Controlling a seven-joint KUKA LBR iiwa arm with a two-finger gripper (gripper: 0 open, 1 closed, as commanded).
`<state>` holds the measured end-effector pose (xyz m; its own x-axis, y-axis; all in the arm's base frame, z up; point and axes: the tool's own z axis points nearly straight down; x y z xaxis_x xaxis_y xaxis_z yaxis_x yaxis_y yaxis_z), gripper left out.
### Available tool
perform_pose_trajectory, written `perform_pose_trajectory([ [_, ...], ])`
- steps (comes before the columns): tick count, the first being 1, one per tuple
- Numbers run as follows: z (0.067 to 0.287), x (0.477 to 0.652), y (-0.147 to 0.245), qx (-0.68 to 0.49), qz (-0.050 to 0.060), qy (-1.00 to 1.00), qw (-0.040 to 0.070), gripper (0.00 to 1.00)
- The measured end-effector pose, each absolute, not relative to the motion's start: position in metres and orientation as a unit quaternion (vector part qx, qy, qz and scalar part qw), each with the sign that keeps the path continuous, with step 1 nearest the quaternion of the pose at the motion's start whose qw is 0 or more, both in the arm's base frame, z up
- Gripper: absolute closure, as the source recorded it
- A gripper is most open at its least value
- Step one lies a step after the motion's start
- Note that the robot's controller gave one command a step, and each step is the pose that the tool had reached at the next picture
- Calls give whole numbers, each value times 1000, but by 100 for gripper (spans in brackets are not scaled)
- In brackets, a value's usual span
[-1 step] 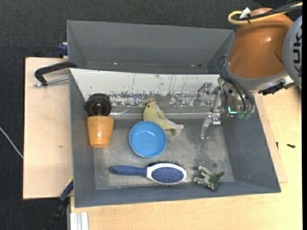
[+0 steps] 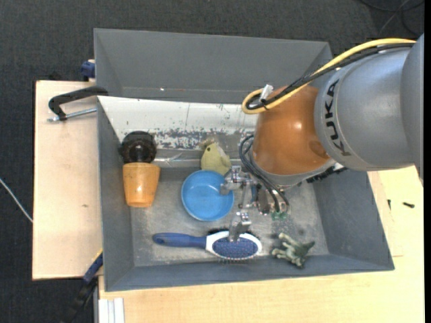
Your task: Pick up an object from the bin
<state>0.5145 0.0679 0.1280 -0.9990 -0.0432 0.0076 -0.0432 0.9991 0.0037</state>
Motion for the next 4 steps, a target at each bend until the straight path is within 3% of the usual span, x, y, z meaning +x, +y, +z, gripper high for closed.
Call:
perform_pose_trajectory([
  [1,92,536,93,24,5,-1000,0,0],
  [2,97,537,97,22,1,-1000,-3,100],
  [3,99,538,96,15,-3,-1000,-12,100],
  [4,280,563,69,123,0,-992,-8,100],
])
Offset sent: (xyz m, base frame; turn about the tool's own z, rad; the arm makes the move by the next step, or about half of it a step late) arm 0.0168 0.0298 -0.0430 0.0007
